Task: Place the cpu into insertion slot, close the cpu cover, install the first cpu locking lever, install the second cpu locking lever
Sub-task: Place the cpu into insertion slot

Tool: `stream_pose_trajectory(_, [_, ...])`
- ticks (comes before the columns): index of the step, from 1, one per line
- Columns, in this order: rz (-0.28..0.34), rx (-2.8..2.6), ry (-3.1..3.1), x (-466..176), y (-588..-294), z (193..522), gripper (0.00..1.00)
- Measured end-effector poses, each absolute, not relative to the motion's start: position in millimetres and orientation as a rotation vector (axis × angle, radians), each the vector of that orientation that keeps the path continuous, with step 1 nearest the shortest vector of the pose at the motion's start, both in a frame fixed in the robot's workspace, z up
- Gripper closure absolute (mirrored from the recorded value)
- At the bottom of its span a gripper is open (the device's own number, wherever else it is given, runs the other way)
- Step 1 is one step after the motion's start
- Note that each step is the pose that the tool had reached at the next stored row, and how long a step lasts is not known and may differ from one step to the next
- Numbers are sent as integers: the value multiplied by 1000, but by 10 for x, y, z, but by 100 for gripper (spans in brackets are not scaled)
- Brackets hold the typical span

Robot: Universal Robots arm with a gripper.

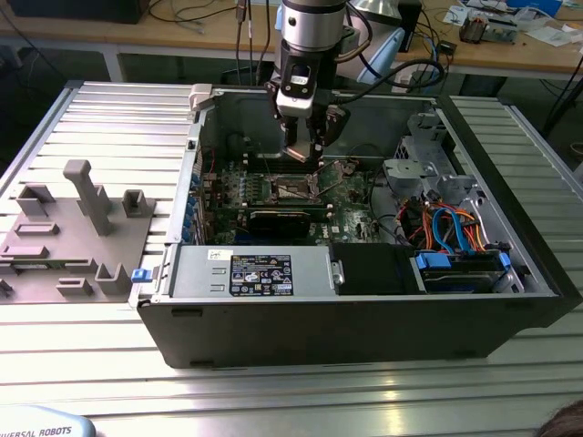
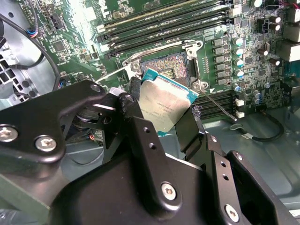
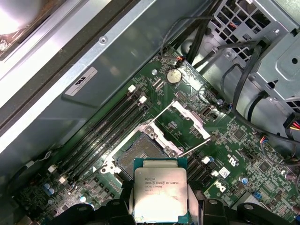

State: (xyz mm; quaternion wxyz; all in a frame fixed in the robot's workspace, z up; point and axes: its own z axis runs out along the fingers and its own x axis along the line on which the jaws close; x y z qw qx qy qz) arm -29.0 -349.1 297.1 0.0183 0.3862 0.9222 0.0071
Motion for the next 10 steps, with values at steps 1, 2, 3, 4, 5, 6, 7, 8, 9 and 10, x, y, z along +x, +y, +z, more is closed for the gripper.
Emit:
stream_pose_trajectory(1, [22, 1201, 2863, -290, -3491, 2972, 46])
stream_pose_trajectory(2, [22, 1203, 2863, -290, -3491, 2972, 46])
stream_pose_trajectory(3, [22, 1204, 2862, -290, -3491, 2972, 46])
stream_pose_trajectory(4, [22, 1205, 2862, -290, -3491, 2972, 46])
stream_pose_trajectory(5, [22, 1206, 2861, -290, -3491, 2972, 46])
stream_pose_trajectory(6, [22, 1207, 2861, -290, -3491, 2972, 46])
stream_pose_trajectory(7, [22, 1208, 2860, -290, -3491, 2972, 46])
stream_pose_trajectory(8, [22, 1210, 2860, -290, -3491, 2972, 46])
stream_pose_trajectory(9, [22, 1211, 2859, -290, -3491, 2972, 46])
stream_pose_trajectory(10, [22, 1213, 2858, -290, -3491, 2971, 46])
